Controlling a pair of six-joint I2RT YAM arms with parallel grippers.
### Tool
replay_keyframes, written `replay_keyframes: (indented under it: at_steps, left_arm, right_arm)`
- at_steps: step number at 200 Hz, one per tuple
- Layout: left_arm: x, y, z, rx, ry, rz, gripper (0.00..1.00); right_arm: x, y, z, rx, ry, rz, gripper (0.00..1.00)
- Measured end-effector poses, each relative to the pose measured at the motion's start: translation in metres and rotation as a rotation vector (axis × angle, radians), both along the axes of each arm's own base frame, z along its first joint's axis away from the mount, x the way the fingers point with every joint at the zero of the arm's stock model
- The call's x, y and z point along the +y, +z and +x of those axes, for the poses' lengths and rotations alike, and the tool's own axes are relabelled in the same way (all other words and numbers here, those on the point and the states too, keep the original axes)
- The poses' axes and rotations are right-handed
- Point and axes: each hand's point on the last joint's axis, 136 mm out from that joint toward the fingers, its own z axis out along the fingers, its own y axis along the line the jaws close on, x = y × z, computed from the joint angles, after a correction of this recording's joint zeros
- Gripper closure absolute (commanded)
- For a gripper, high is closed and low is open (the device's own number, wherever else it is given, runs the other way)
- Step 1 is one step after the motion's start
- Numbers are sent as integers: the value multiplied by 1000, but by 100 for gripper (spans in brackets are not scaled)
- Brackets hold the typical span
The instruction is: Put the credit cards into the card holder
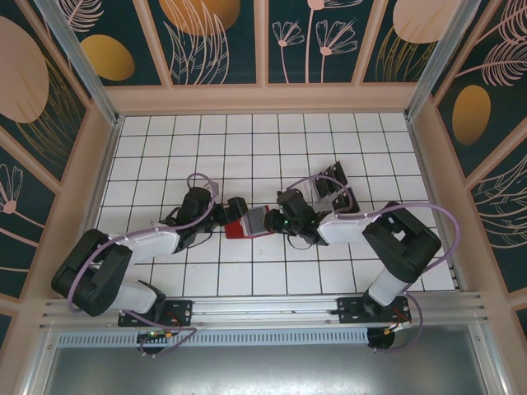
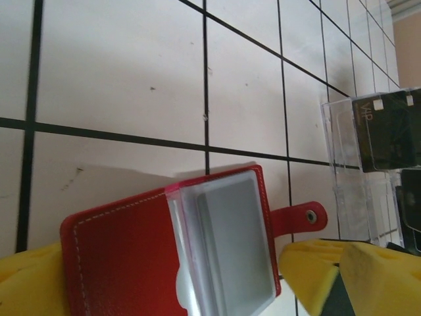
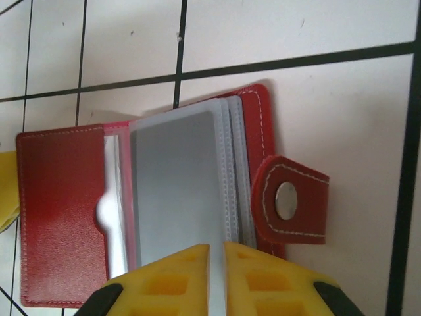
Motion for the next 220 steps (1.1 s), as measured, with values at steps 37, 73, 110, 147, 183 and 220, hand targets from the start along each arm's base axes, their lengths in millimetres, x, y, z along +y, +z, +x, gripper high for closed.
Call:
replay_keyframes:
  at_steps: [37, 73, 110, 147, 183, 220]
  left_arm:
    - [-26, 20, -2, -24, -48, -52, 1]
    - [-59, 39, 3, -54, -100, -108, 1]
    - [-76, 33, 7, -37, -119, -116, 1]
    - [-80, 11, 9, 4, -113, -100, 1]
    - [-83, 0, 9, 15, -104, -93, 1]
    - [-84, -1, 11, 10, -86, -89, 2]
  right_arm:
    - [3, -2, -1, 8, 2, 13, 86]
    - [1, 13, -1, -16, -6, 37, 82]
    - [-14, 66, -4, -120, -39, 125, 82]
    - [-40, 73, -22, -143, -85, 179, 85]
    - [-55, 49, -39, -124, -104, 193, 89]
    - [-42, 59, -39, -175, -78, 262, 92]
